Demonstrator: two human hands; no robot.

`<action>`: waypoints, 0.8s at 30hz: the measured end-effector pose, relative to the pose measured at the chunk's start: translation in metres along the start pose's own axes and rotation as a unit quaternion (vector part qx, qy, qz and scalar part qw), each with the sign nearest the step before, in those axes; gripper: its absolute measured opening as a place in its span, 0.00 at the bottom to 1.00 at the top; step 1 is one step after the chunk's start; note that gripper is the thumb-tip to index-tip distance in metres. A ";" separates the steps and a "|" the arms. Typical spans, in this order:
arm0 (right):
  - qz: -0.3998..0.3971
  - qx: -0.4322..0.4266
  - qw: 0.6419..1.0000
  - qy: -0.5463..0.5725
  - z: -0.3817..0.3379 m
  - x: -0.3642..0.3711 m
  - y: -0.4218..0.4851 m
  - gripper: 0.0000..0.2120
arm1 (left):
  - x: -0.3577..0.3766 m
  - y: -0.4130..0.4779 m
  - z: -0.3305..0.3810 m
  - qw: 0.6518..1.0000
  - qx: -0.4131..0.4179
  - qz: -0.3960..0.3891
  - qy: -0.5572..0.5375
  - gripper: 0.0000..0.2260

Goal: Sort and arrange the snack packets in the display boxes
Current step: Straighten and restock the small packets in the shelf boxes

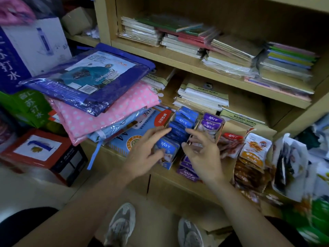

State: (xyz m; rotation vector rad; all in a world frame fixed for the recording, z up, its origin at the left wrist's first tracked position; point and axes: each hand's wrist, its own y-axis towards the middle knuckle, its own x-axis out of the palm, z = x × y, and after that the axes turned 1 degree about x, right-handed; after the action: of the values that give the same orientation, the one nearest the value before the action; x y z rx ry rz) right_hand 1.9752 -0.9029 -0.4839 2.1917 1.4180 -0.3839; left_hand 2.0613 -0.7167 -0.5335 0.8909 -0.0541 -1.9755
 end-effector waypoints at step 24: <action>0.011 -0.164 0.955 -0.247 0.013 0.027 -0.022 0.17 | -0.016 0.000 -0.002 0.997 0.025 -0.018 0.071 0.23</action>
State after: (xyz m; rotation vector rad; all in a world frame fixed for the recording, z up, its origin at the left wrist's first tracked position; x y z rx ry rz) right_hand 1.9666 -0.8824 -0.5135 1.6884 1.0885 -0.5932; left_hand 2.0673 -0.7041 -0.5263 1.0695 -0.0061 -1.9455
